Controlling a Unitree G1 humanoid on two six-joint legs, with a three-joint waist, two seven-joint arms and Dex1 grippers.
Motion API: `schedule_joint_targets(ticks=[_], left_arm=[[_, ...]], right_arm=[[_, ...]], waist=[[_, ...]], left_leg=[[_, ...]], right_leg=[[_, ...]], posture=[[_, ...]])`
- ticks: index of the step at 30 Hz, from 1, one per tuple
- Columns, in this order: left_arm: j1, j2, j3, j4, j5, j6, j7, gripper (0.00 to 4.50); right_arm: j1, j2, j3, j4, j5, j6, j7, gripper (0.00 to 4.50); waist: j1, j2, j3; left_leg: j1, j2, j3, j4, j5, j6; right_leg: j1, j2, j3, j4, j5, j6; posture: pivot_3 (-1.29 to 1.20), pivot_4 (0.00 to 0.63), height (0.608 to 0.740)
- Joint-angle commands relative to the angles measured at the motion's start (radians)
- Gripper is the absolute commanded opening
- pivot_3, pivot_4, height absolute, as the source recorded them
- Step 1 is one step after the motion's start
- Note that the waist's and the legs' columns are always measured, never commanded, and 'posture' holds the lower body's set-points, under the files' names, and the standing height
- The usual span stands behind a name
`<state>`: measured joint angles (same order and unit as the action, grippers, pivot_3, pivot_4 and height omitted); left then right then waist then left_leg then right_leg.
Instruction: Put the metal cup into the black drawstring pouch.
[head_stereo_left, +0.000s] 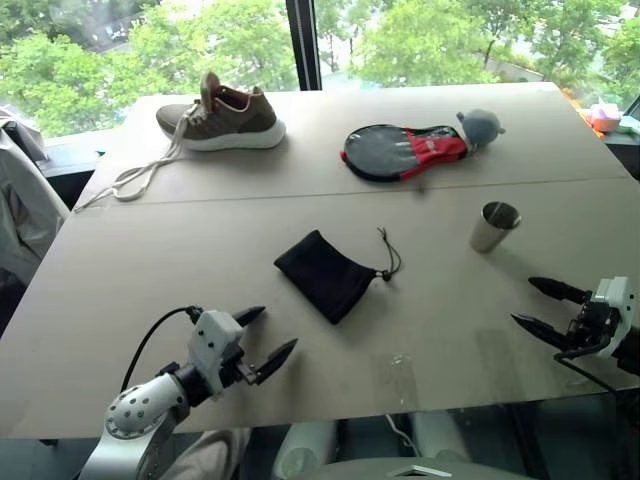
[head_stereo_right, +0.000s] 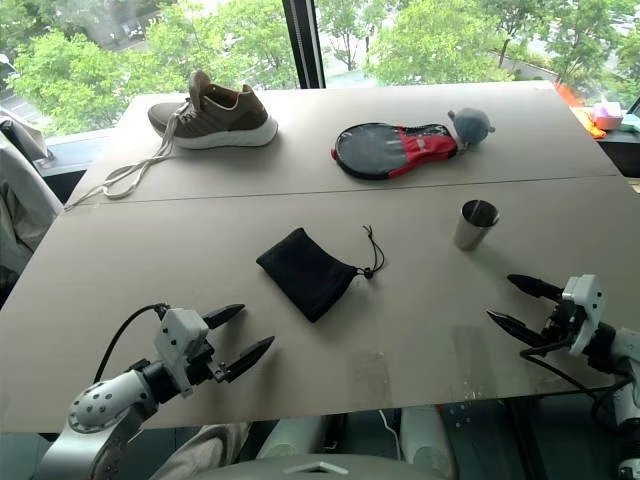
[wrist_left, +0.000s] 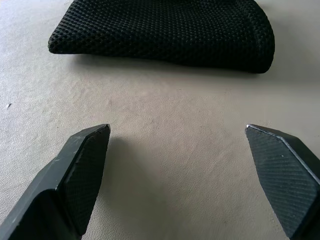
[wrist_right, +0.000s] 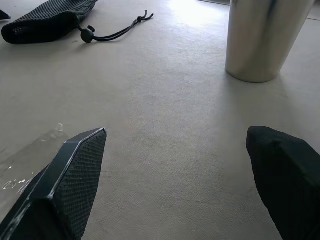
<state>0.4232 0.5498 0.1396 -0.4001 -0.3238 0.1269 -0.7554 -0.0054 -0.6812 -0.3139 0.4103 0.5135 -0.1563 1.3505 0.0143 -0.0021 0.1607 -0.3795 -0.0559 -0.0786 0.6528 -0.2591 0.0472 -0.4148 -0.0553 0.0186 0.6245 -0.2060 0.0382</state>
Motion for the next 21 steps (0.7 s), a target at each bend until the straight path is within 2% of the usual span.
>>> schedule_joint_targets(ticks=[1, 4, 6, 9, 13, 16, 21], left_arm=[[0.003, -0.002, -0.046, -0.102, -0.011, -0.004, -0.009, 4.47], [0.001, -0.005, -0.094, -0.163, -0.011, 0.02, -0.001, 4.47], [-0.012, -0.016, -0.139, -0.211, 0.009, 0.056, 0.035, 4.47], [-0.039, -0.041, -0.22, -0.245, 0.148, 0.071, 0.135, 4.47], [-0.071, -0.091, -0.236, -0.25, 0.201, 0.117, 0.234, 4.47], [-0.118, -0.096, -0.261, -0.213, 0.32, 0.117, 0.305, 4.47], [-0.179, -0.125, -0.311, -0.175, 0.348, 0.116, 0.314, 4.47]], right_arm=[[0.027, -0.001, -0.006, -0.065, 0.032, 0.003, 0.048, 4.5], [0.085, 0.006, 0.02, -0.15, 0.075, 0.055, 0.109, 4.5], [0.139, 0.021, 0.025, -0.251, 0.159, 0.129, 0.15, 4.5], [0.185, 0.058, 0.011, -0.363, 0.237, 0.183, 0.135, 4.5], [0.234, 0.073, 0.014, -0.456, 0.259, 0.2, 0.148, 4.5], [0.248, 0.081, 0.015, -0.481, 0.252, 0.186, 0.144, 4.5], [0.26, 0.089, -0.001, -0.474, 0.229, 0.143, 0.138, 4.5]], waist=[[0.0, 0.0, 0.0], [0.002, 0.0, 0.0], [0.003, 0.0, 0.0], [0.0, 0.001, 0.0], [0.0, 0.0, 0.0], [0.004, 0.0, 0.0], [0.004, 0.0, 0.0]], left_leg=[[0.0, 0.0, 0.0, 0.0, 0.0, 0.0], [0.0, 0.0, 0.0, 0.0, 0.0, 0.0], [-0.001, 0.0, -0.001, 0.0, 0.0, 0.0], [0.0, 0.0, -0.001, -0.001, 0.0, 0.0], [0.0, 0.0, 0.0, 0.0, 0.0, 0.0], [0.0, 0.0, -0.001, 0.0, 0.0, 0.0], [0.0, 0.0, -0.001, 0.0, 0.0, 0.0]], right_leg=[[0.0, 0.0, 0.0, 0.0, 0.0, 0.0], [0.0, 0.0, 0.0, 0.0, 0.0, 0.0], [0.0, 0.0, 0.0, 0.0, 0.0, 0.0], [0.0, 0.0, 0.0, 0.0, 0.0, 0.0], [0.0, 0.0, 0.001, 0.0, -0.002, 0.004], [0.0, 0.0, -0.001, 0.0, -0.002, 0.004], [0.0, 0.0, -0.001, 0.0, 0.002, 0.005]], posture=[[0.0, 0.15, 0.74], [0.0, 0.15, 0.74], [0.0, 0.15, 0.74], [0.0, 0.15, 0.74], [0.0, 0.15, 0.74], [0.0, 0.15, 0.74], [0.0, 0.15, 0.74]])
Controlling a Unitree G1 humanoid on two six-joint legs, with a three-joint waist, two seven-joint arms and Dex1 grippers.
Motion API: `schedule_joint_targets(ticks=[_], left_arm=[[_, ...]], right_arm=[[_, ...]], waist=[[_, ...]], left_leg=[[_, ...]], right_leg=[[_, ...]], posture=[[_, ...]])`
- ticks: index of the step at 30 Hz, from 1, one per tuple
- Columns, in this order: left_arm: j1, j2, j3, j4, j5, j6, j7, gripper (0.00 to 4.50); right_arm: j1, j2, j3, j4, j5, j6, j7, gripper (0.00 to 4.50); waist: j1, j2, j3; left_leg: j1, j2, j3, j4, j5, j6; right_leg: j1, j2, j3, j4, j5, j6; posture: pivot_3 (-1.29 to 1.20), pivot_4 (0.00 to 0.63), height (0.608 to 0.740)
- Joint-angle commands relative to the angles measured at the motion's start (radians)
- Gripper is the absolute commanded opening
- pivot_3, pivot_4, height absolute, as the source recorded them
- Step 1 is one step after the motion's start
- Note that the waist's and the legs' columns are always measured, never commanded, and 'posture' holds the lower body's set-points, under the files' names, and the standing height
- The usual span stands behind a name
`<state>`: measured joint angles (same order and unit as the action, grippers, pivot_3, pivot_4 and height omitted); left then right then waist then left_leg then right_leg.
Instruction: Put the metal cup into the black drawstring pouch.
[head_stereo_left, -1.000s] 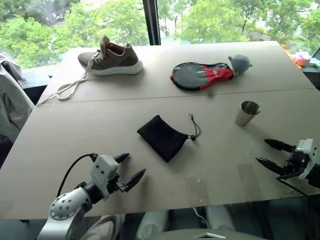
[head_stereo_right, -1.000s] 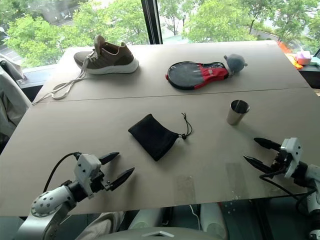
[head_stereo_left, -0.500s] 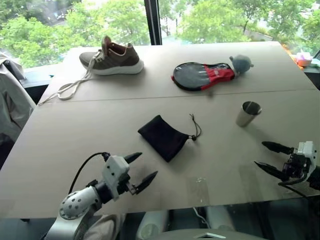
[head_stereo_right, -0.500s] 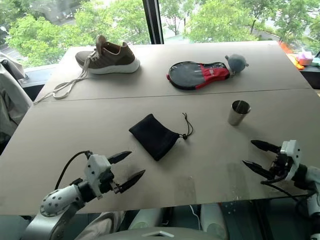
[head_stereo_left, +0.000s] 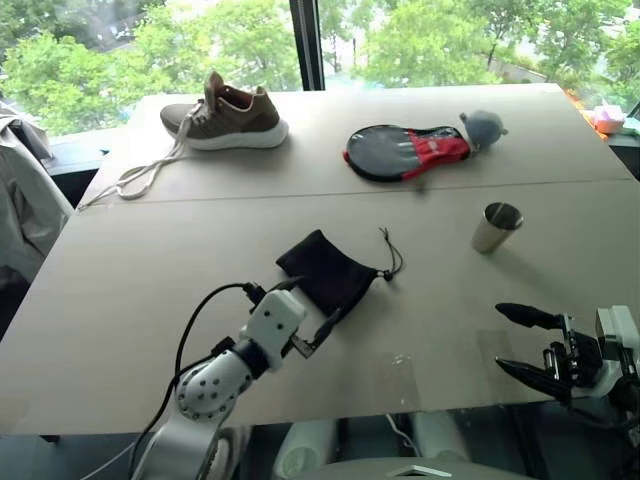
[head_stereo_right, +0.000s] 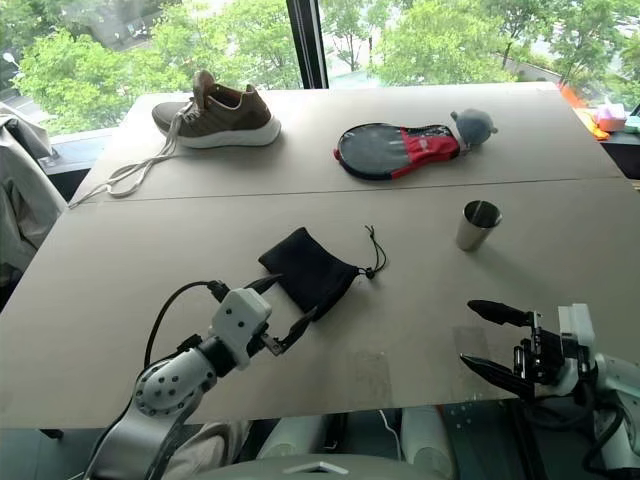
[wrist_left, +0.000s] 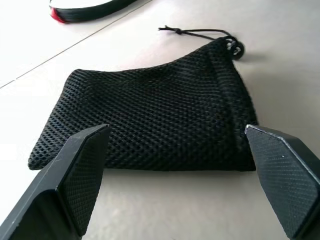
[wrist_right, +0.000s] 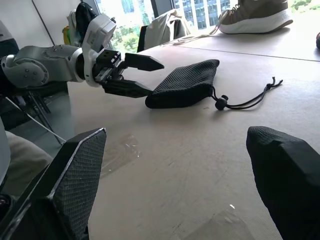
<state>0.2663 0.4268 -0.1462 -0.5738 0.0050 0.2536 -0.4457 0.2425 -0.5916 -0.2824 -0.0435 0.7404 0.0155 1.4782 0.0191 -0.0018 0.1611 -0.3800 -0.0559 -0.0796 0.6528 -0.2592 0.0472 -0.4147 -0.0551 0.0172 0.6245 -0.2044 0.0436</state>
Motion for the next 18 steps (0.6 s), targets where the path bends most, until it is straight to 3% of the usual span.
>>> schedule_joint_targets(ticks=[1, 11, 18], left_arm=[[-0.03, 0.002, -0.035, 0.002, 0.027, -0.014, -0.001, 4.47], [-0.088, -0.004, -0.136, 0.017, 0.028, 0.014, -0.052, 4.47], [-0.078, -0.028, -0.099, 0.018, 0.108, 0.023, 0.052, 4.47]], right_arm=[[0.017, -0.001, -0.038, -0.022, 0.004, -0.032, 0.009, 4.5], [0.074, -0.017, -0.102, -0.06, 0.024, -0.018, -0.017, 4.5], [0.118, -0.013, -0.116, -0.074, 0.022, -0.021, -0.016, 4.5]], waist=[[0.0, 0.0, 0.0], [-0.001, 0.0, 0.0], [-0.002, 0.0, 0.0]], left_leg=[[0.0, 0.0, 0.0, 0.0, 0.0, 0.0], [0.0, 0.0, 0.0, 0.0, 0.0, 0.0], [0.0, 0.0, 0.0, 0.0, 0.0, 0.0]], right_leg=[[0.0, 0.0, 0.0, 0.0, 0.001, -0.001], [0.0, 0.0, 0.0, 0.0, -0.001, 0.0], [0.0, 0.0, 0.0, 0.0, -0.001, 0.002]], posture=[[0.0, 0.15, 0.74], [0.0, 0.15, 0.74], [0.0, 0.15, 0.74]])
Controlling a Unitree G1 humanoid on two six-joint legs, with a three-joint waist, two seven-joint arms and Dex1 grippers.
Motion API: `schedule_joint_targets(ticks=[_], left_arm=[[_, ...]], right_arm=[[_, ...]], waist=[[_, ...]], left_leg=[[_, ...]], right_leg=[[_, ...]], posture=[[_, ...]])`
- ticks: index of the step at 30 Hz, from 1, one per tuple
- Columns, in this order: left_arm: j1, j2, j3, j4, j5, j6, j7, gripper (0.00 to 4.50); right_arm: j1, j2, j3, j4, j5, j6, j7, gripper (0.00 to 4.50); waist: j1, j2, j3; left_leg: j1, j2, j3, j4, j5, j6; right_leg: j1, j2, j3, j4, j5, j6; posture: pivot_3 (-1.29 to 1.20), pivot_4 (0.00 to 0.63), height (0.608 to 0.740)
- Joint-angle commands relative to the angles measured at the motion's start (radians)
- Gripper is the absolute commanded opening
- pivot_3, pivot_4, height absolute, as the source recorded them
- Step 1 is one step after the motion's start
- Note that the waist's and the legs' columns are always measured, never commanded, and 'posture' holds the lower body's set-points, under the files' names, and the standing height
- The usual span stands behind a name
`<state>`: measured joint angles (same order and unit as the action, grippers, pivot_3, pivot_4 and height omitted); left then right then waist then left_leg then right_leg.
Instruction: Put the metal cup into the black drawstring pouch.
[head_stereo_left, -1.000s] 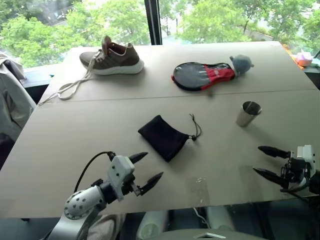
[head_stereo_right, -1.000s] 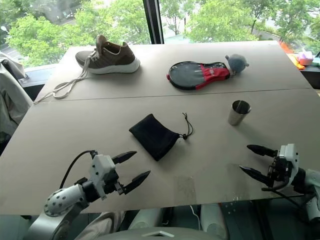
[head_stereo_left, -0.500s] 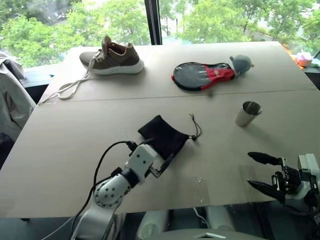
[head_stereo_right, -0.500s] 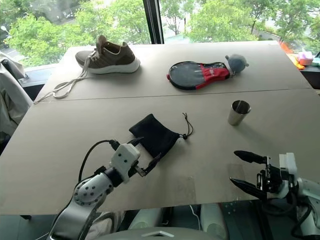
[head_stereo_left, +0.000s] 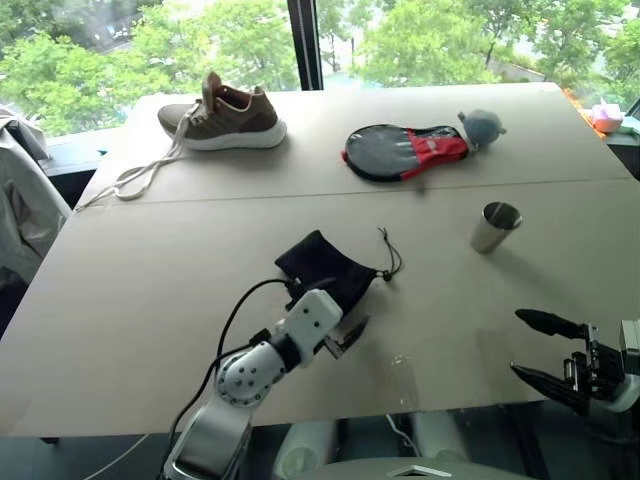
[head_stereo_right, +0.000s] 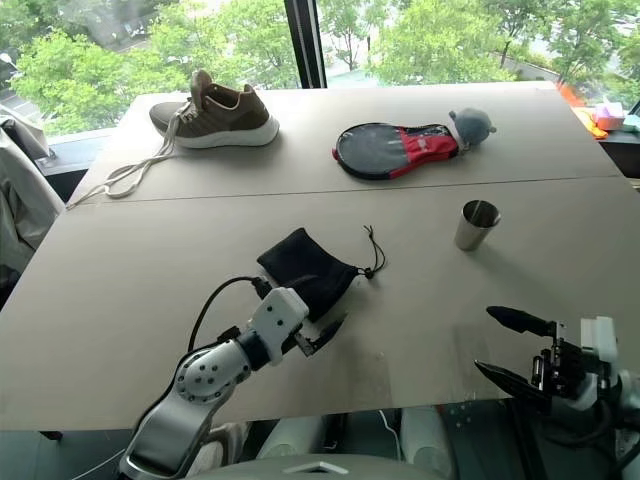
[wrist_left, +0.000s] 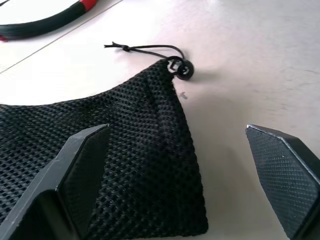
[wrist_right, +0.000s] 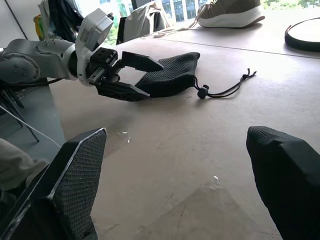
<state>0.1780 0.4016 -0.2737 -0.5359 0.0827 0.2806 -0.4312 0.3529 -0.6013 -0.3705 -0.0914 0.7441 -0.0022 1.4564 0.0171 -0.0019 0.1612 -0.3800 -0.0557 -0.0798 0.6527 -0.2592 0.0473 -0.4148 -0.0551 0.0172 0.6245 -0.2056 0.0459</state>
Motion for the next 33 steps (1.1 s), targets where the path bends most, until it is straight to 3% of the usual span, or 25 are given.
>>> schedule_joint_targets(ticks=[1, 8, 9, 11, 18, 19, 33], left_arm=[[0.014, 0.003, 0.038, -0.016, 0.045, -0.003, 0.049, 4.47], [0.013, 0.002, 0.096, 0.036, 0.128, -0.051, 0.143, 4.47], [0.007, 0.003, 0.104, 0.039, 0.129, -0.071, 0.147, 4.23], [-0.002, 0.008, 0.116, 0.05, 0.133, -0.108, 0.151, 3.61], [-0.022, 0.007, 0.12, 0.092, 0.152, -0.143, 0.148, 0.31], [-0.027, 0.008, 0.119, 0.099, 0.155, -0.15, 0.147, 0.15], [-0.075, 0.006, 0.169, 0.124, 0.089, -0.153, 0.104, 0.05]], right_arm=[[0.005, 0.0, -0.024, -0.021, 0.013, -0.01, 0.004, 4.5], [-0.025, 0.019, -0.006, -0.005, 0.0, -0.017, -0.01, 4.5], [-0.029, 0.022, -0.005, -0.004, -0.002, -0.016, -0.011, 4.5], [-0.032, 0.026, -0.003, -0.004, -0.004, -0.016, -0.014, 4.5], [-0.032, 0.033, -0.01, 0.0, -0.009, -0.019, -0.016, 4.5], [-0.032, 0.034, -0.011, -0.001, -0.009, -0.02, -0.019, 4.5], [-0.11, 0.066, 0.013, -0.008, -0.037, -0.031, -0.091, 4.5]], waist=[[0.0, 0.0, 0.0], [0.001, 0.0, 0.0], [0.001, 0.0, 0.0], [0.001, 0.0, 0.0], [0.002, 0.0, 0.0], [0.002, 0.0, 0.0], [0.0, 0.0, 0.0]], left_leg=[[0.0, 0.0, 0.0, 0.0, 0.0, 0.0], [0.0, 0.0, 0.0, 0.0, 0.0, 0.0], [0.0, 0.0, 0.0, 0.0, 0.0, 0.0], [0.0, 0.0, 0.0, 0.0, 0.0, 0.0], [0.0, 0.0, 0.0, 0.0, 0.0, 0.0], [0.0, 0.0, 0.0, 0.0, 0.0, 0.0], [0.0, 0.0, 0.0, 0.0, 0.0, 0.0]], right_leg=[[0.0, 0.0, 0.0, 0.0, 0.0, 0.0], [0.0, 0.0, 0.0, 0.0, -0.001, -0.001], [0.0, 0.0, 0.0, 0.0, -0.001, -0.001], [0.0, 0.0, 0.0, 0.0, 0.0, 0.0], [0.0, 0.0, 0.0, 0.0, 0.002, -0.003], [0.0, 0.0, 0.0, 0.0, 0.002, -0.003], [0.0, 0.0, 0.0, 0.0, 0.002, -0.003]], posture=[[0.0, 0.15, 0.74], [0.0, 0.15, 0.74], [0.0, 0.15, 0.74], [0.0, 0.15, 0.74], [0.0, 0.15, 0.74], [0.0, 0.15, 0.74], [0.0, 0.15, 0.74]])
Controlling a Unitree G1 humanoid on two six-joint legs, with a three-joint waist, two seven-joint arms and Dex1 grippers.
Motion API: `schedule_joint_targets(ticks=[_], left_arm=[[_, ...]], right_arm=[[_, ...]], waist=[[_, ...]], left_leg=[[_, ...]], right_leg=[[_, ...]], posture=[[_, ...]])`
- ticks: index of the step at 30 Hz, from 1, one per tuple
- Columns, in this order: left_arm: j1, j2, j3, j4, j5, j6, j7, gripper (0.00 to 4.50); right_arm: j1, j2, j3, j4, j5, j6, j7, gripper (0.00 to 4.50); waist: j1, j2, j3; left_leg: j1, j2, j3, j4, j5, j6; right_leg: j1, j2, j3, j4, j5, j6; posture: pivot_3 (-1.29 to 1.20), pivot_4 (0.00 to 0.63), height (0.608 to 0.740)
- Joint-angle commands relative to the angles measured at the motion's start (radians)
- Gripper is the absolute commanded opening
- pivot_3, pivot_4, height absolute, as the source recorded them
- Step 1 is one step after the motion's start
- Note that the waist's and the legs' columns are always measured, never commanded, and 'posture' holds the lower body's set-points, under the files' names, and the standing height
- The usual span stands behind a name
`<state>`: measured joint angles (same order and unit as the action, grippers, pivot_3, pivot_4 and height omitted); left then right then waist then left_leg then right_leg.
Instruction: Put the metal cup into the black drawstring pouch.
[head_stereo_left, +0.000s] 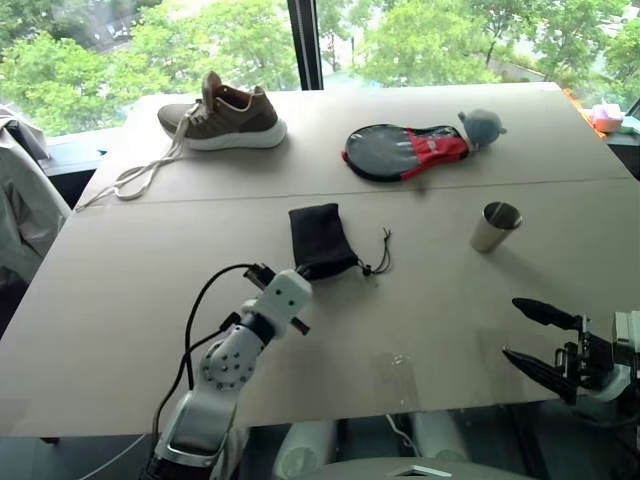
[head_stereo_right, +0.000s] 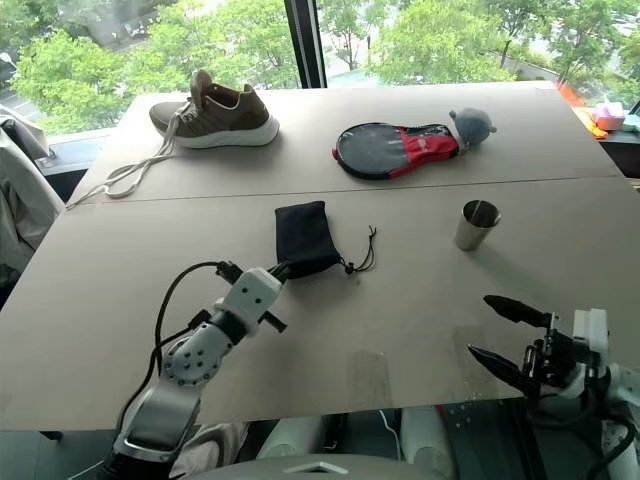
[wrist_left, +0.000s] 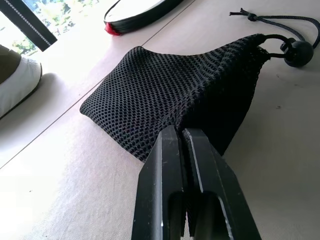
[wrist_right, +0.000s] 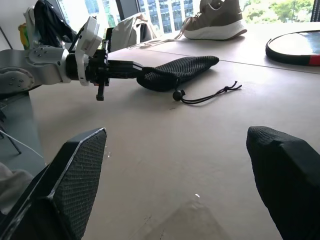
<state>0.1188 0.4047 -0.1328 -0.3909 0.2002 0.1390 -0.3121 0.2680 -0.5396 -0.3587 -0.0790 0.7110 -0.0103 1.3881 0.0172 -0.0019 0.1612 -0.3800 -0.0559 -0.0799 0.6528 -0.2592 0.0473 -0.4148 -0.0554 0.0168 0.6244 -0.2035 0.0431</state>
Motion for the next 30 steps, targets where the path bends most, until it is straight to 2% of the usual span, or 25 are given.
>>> schedule_joint_targets(ticks=[1, 5, 9, 12, 16, 20, 24, 28, 30], left_arm=[[-0.025, 0.001, 0.037, -0.026, -0.041, -0.009, -0.021, 0.05], [-0.077, -0.022, 0.07, -0.047, -0.118, 0.036, -0.044, 0.05], [-0.152, -0.032, 0.086, -0.083, -0.21, 0.127, -0.095, 0.05], [-0.218, -0.047, 0.099, -0.122, -0.282, 0.216, -0.116, 0.05], [-0.286, -0.047, 0.083, -0.134, -0.312, 0.31, -0.123, 0.05], [-0.325, -0.049, 0.079, -0.138, -0.351, 0.396, -0.13, 0.05], [-0.371, -0.064, 0.088, -0.114, -0.373, 0.449, -0.116, 0.05], [-0.404, -0.069, 0.103, -0.101, -0.4, 0.483, -0.12, 0.05], [-0.411, -0.061, 0.118, -0.101, -0.419, 0.502, -0.127, 0.0]], right_arm=[[-0.044, 0.008, 0.002, -0.024, -0.008, -0.028, -0.035, 4.5], [-0.151, 0.018, 0.003, -0.026, -0.077, -0.065, -0.15, 4.5], [-0.355, 0.008, 0.002, -0.086, -0.111, 0.051, -0.419, 4.5], [-0.45, -0.053, 0.03, -0.107, -0.174, 0.13, -0.507, 4.5], [-0.482, -0.286, 0.148, -0.119, -0.353, 0.334, -0.518, 4.5], [-0.497, -0.419, 0.23, -0.153, -0.368, 0.49, -0.467, 4.5], [-0.564, -0.459, 0.319, -0.116, -0.411, 0.559, -0.445, 4.5], [-0.612, -0.471, 0.4, -0.066, -0.467, 0.531, -0.39, 4.5], [-0.624, -0.475, 0.42, -0.037, -0.495, 0.491, -0.373, 3.93]], waist=[[0.0, 0.0, 0.0], [-0.001, 0.0, 0.0], [-0.004, 0.0, 0.0], [0.001, 0.0, 0.0], [0.012, 0.0, 0.0], [0.01, -0.001, 0.0], [0.003, -0.002, 0.001], [-0.003, -0.004, 0.002], [-0.003, -0.005, 0.001]], left_leg=[[0.0, 0.0, 0.0, 0.0, 0.0, 0.0], [0.0, 0.0, 0.0, 0.001, 0.0, 0.0], [0.0, 0.0, 0.001, 0.001, 0.0, 0.0], [0.0, 0.0, 0.001, 0.001, 0.001, -0.001], [-0.003, -0.003, -0.002, 0.001, 0.003, -0.005], [-0.004, -0.005, 0.0, 0.001, 0.003, -0.004], [-0.003, -0.004, 0.0, 0.001, 0.0, 0.0], [-0.002, -0.004, 0.001, 0.002, 0.0, 0.0], [0.0, -0.004, 0.001, 0.002, 0.0, 0.0]], right_leg=[[0.0, 0.0, 0.0, 0.0, 0.0, 0.0], [0.0, 0.0, 0.0, 0.001, 0.0, 0.0], [-0.001, 0.001, 0.0, 0.002, 0.0, 0.0], [-0.002, 0.001, 0.0, 0.002, 0.001, 0.0], [-0.002, 0.0, -0.002, 0.002, 0.001, 0.0], [-0.002, -0.003, -0.001, 0.0, 0.0, 0.0], [-0.002, -0.002, -0.001, 0.0, 0.0, 0.0], [-0.002, -0.001, -0.003, 0.0, 0.0, 0.0], [0.0, 0.0, -0.003, 0.001, 0.0, 0.0]], posture=[[0.0, 0.15, 0.74], [0.0, 0.15, 0.74], [0.0, 0.15, 0.74], [0.0, 0.15, 0.74], [0.0, 0.15, 0.74], [0.0, 0.15, 0.74], [0.0, 0.15, 0.74], [0.0, 0.15, 0.74], [0.0, 0.15, 0.74]])
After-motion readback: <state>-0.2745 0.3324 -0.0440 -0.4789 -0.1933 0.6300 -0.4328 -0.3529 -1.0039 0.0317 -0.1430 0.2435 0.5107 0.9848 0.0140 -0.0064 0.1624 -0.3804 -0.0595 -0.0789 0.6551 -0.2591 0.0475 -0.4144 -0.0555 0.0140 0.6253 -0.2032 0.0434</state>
